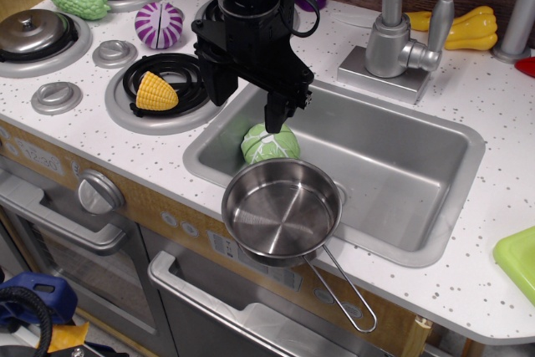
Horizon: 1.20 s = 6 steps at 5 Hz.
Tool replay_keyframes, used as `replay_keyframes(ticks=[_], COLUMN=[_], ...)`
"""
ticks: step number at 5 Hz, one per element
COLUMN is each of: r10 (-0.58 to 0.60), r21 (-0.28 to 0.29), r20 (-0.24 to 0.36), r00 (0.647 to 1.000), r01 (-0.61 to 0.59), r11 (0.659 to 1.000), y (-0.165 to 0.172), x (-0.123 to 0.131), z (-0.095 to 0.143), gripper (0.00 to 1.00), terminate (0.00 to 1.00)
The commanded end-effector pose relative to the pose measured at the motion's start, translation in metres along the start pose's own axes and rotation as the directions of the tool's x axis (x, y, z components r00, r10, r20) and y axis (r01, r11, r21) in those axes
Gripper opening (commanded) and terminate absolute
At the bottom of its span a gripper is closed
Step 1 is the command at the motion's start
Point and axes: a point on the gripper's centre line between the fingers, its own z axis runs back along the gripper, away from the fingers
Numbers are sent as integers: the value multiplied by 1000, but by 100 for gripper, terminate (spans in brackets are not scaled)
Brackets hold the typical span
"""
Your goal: Put pan in sink
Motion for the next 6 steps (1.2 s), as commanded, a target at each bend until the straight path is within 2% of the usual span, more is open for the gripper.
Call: replay_keyframes(ticks=[1, 2, 3, 5, 6], r10=[0, -186, -371, -542, -556], r21=[0, 83, 106, 64, 29], r20=[0, 30, 52, 163, 216], r00=[1000, 982, 927, 824, 803], r01=[0, 183, 365, 539, 563], r11=[1000, 980, 925, 840, 826], y=[0, -10, -15, -23, -32], x=[0, -2, 0, 2, 4], z=[0, 2, -1, -16, -28], gripper=[100, 100, 100, 100, 100], terminate=[0, 0, 0, 0, 0])
